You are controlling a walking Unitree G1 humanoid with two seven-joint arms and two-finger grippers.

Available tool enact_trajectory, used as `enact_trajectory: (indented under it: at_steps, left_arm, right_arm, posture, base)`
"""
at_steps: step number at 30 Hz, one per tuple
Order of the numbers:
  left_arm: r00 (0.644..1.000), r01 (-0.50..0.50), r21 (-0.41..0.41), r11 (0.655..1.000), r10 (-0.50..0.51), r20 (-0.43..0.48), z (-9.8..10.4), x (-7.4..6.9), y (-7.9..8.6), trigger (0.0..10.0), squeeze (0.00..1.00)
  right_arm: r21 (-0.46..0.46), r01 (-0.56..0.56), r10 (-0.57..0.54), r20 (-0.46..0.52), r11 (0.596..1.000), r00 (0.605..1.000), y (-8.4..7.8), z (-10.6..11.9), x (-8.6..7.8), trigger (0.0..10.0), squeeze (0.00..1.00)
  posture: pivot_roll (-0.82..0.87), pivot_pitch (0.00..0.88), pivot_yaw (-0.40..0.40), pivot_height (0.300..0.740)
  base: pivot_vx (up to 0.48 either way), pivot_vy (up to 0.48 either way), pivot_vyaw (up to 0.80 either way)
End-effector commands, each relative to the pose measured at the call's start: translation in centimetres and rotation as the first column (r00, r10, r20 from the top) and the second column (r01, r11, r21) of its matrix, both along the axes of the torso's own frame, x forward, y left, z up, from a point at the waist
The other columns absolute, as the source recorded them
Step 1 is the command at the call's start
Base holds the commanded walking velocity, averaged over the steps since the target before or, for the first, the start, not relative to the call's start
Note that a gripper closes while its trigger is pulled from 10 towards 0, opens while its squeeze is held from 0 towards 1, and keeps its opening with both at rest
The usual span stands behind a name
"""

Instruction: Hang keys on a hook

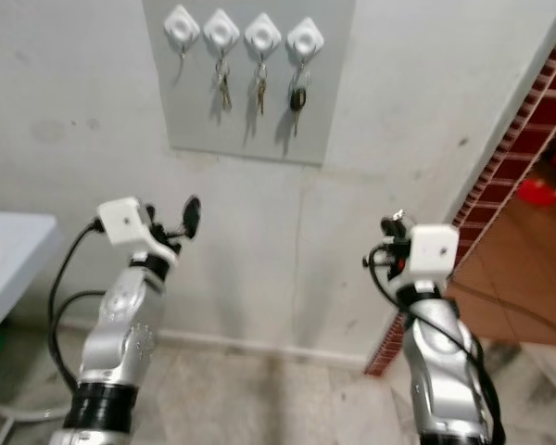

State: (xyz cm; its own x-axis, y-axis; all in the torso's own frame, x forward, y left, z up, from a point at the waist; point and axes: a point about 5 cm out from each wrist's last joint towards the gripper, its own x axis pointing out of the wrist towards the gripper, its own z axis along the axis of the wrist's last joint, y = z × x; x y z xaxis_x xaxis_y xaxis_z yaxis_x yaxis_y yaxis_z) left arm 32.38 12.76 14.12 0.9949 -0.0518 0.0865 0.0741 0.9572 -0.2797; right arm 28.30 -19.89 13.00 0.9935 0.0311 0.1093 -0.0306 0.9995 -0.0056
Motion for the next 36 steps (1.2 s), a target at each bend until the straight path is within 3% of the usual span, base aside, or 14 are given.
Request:
enact_trajectory:
  at_steps: [1,15,23,36]
  left_arm:
    - [1.000,-0.014,0.017,1.000,0.014,0.001,0.01,-0.05,0.69,10.0,0.00]
    - [0.999,-0.031,0.025,0.999,0.031,-0.031,-0.16,0.18,0.52,10.0,0.00]
    - [1.000,-0.015,0.029,0.999,0.015,-0.006,0.13,0.18,0.48,10.0,0.00]
    - [1.000,-0.018,0.031,0.999,0.018,-0.003,0.21,0.10,0.38,10.0,0.00]
  right_arm:
    - [0.010,-0.017,0.017,0.024,1.000,1.000,0.63,0.59,0.25,10.0,0.00]
    - [0.012,-0.024,0.023,0.028,1.000,0.999,0.78,0.61,0.32,10.0,0.00]
    - [0.012,-0.026,0.026,0.031,1.000,0.999,0.86,0.69,0.41,10.0,0.00]
    - [0.013,-0.030,0.029,0.030,0.999,0.999,0.89,0.67,0.39,10.0,0.00]
  posture:
    - [-0.04,0.000,-0.054,0.740]
    - [-0.05,0.000,-0.050,0.740]
    - [-0.04,0.000,-0.048,0.740]
    - [-0.04,0.000,-0.047,0.740]
  base:
    - [0.000,0.000,0.00]
    - [0.000,0.000,0.00]
    - [0.000,0.000,0.00]
    - [0.360,0.000,0.00]
